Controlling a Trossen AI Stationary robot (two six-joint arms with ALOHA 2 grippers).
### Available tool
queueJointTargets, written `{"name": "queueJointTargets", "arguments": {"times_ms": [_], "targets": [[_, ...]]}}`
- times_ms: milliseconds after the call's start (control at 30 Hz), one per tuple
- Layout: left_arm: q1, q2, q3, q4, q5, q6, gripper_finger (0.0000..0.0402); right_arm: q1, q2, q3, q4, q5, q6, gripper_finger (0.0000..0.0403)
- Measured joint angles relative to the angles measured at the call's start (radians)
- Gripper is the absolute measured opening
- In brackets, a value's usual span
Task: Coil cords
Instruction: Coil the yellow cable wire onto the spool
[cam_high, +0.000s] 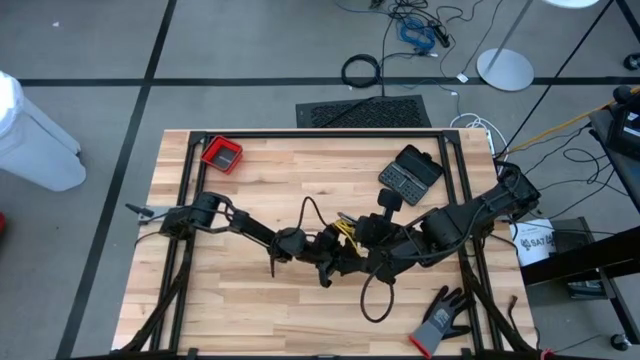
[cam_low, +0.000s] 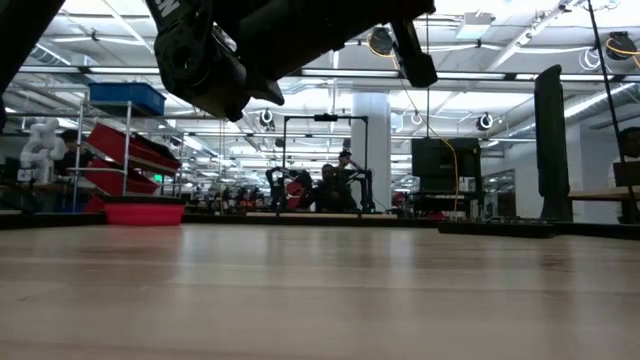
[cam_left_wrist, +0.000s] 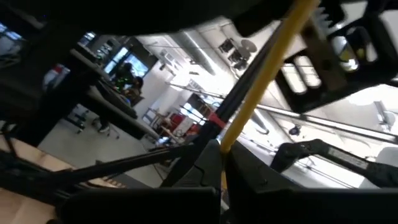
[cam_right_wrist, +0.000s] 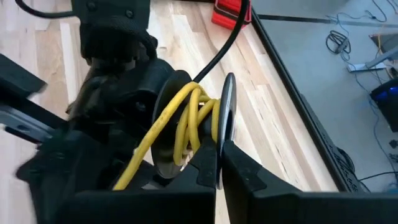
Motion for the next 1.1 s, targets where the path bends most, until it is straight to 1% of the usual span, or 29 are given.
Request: {"name": "queueJointTargets", "arguments": {"times_ms": [167, 467, 567, 667, 900, 967, 1100], "targets": [[0.0, 0.002, -0.002, 0.002, -0.022, -0.001, 0.0005, 0.0, -0.002, 0.001, -0.02, 0.0, 0.018, 0.0], [0.011, 0.002, -0.002, -0.005, -0.024, 0.014, 0.0005, 0.008, -0.003, 0.001, -0.003, 0.01, 0.01, 0.0], [0.012, 0.002, -0.002, -0.011, -0.053, 0.043, 0.0005, 0.013, -0.004, 0.014, 0.003, 0.008, 0.012, 0.0], [0.016, 0.002, -0.002, -0.014, -0.073, 0.056, 0.0005, 0.02, -0.005, 0.026, 0.01, 0.002, 0.049, 0.0], [0.033, 0.002, -0.002, 0.002, -0.077, 0.062, 0.0005, 0.047, -0.006, 0.04, 0.008, -0.003, 0.119, 0.0], [0.041, 0.002, -0.002, 0.001, -0.078, 0.065, 0.0005, 0.052, -0.005, 0.041, 0.018, -0.031, 0.127, 0.0], [0.048, 0.002, -0.002, -0.002, -0.078, 0.079, 0.0005, 0.052, -0.004, 0.04, 0.014, -0.055, 0.131, 0.0]]}}
